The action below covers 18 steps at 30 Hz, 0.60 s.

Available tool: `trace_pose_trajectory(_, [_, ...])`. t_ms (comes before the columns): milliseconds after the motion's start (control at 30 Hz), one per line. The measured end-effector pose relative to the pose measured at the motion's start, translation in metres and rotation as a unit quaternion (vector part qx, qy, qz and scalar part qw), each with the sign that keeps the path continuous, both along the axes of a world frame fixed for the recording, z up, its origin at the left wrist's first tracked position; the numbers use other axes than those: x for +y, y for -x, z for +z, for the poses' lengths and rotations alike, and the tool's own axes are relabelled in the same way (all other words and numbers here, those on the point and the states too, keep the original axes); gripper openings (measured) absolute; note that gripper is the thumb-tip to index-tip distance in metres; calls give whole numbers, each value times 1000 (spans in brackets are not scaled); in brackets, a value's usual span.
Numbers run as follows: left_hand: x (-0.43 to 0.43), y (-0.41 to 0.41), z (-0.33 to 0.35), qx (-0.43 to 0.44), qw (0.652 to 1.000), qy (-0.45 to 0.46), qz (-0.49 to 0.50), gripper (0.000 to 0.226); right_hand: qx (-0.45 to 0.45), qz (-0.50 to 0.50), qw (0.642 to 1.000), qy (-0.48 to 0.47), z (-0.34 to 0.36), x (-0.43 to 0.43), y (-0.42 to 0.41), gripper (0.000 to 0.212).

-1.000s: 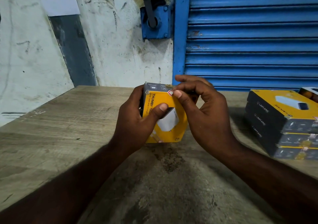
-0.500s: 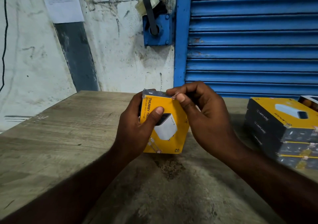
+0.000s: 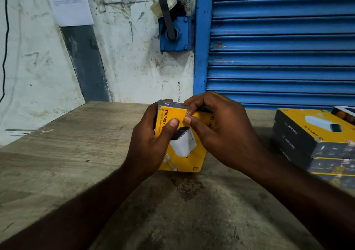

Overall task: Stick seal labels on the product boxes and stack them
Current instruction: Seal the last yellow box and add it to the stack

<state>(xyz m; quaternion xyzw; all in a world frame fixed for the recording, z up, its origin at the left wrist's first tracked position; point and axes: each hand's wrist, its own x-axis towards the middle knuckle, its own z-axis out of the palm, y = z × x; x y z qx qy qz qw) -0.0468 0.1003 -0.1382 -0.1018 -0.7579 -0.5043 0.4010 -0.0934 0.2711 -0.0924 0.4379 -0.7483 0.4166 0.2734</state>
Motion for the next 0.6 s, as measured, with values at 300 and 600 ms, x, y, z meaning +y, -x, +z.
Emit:
trace_pose_trajectory(300, [2,-3,1,-5,1000,14,7,34,47,-28,998,-27,4,2,-1,10])
trace_pose_trajectory(600, [4,-3,1,-4,1000,20,11,31,72,-53,995,-42,7,3,-1,16])
